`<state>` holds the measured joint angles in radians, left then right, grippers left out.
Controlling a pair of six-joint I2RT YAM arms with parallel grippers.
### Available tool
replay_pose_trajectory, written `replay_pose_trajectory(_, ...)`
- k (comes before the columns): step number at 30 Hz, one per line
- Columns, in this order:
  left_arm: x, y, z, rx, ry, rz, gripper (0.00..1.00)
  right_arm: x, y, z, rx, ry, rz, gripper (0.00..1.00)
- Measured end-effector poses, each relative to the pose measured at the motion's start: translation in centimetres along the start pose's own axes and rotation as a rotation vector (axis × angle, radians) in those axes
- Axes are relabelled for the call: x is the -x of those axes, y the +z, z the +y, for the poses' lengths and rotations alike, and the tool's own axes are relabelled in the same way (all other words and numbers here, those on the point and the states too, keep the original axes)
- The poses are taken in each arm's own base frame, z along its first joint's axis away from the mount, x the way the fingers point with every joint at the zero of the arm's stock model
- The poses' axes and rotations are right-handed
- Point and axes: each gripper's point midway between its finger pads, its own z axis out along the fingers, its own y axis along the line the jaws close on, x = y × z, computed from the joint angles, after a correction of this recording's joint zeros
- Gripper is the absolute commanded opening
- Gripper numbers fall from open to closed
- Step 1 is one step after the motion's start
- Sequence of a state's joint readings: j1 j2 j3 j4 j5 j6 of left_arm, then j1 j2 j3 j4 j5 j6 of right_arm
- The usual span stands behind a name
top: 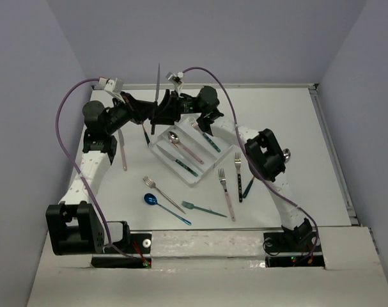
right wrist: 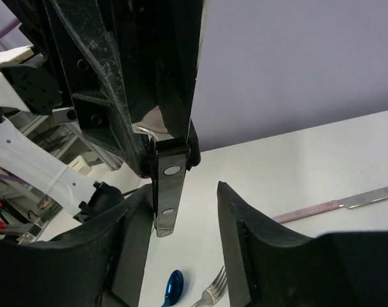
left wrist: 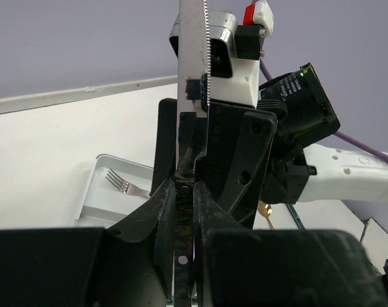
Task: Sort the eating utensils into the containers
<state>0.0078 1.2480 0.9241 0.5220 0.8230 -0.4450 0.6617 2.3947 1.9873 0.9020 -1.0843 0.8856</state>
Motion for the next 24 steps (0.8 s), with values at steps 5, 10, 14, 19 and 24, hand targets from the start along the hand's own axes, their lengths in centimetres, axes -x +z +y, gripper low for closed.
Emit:
replay_pose_trajectory(5, 0.2, 0.0, 0.2, 0.004, 0.01, -0.017, 0.0, 0.1, 0.1, 0.2, 0.007, -0.005, -0.002, 0.09)
replay_pose_trajectory(10, 0.1, 0.0, 0.2, 0.0, 0.019, -0.019, 0.23, -0.2, 0.0, 0.0, 0.001, 0.002, 0.003, 0.0)
replay_pose_trajectory(14, -0.4, 0.1, 0.9, 0.021, 0.025, -0.005, 0.59, -0.8, -0.3, -0.5, -0.046, 0.013, 0.01, 0.0)
replay_pose_trajectory(19, -2.0, 0.0, 3.2, 0.111, 0.037, 0.045, 0.93, -2.0, -1.2, -1.9, -0.171, 0.029, 0.039, 0.0)
replay_pose_trajectory(24, -2.8, -1.0, 6.8, 0.289, 0.111, 0.112, 0.99, -1.5, -2.6, -3.5, -0.377, -0.008, 0.069, 0.0)
